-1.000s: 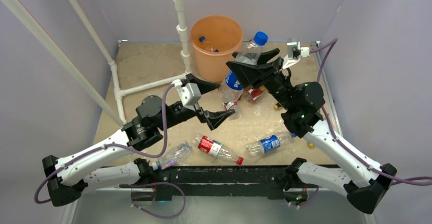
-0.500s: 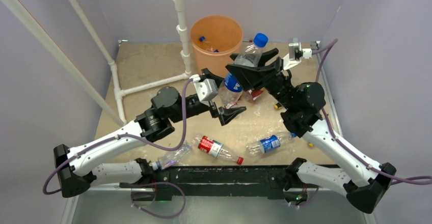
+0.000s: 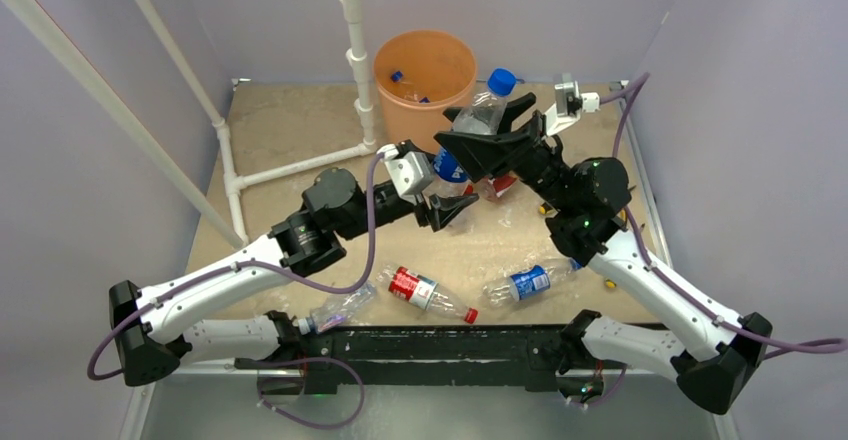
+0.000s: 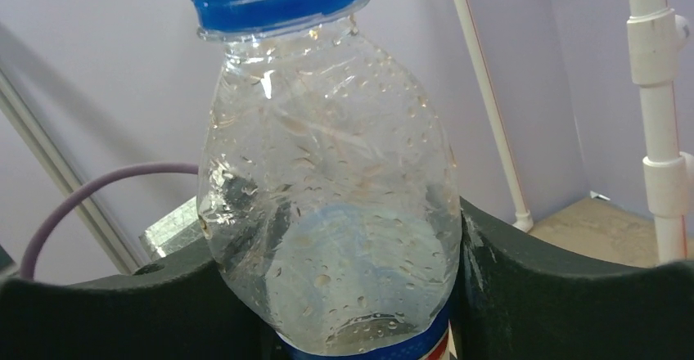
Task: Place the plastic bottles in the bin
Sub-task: Pick up the plastic bottle at the center of the board.
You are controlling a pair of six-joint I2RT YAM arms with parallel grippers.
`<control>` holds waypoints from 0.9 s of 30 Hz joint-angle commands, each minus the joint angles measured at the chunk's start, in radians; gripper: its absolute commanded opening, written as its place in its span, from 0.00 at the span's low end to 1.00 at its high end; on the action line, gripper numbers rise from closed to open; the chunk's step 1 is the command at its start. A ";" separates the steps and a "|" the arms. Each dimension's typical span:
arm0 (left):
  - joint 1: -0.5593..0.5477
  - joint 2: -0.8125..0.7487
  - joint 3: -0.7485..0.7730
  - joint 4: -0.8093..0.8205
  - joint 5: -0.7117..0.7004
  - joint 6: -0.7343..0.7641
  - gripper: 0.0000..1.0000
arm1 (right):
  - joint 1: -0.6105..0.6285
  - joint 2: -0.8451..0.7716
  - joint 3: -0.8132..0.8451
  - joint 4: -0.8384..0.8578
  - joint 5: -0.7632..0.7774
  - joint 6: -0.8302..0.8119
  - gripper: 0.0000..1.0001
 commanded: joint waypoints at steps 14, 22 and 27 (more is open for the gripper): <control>-0.002 -0.059 -0.031 -0.013 -0.056 0.043 0.07 | 0.001 -0.131 0.184 -0.228 0.144 -0.196 0.86; -0.002 -0.037 -0.001 -0.059 -0.016 0.044 0.06 | 0.001 -0.055 0.373 -0.366 0.168 -0.283 0.80; -0.002 -0.044 0.005 -0.065 -0.016 0.042 0.05 | 0.000 0.005 0.462 -0.473 0.165 -0.300 0.67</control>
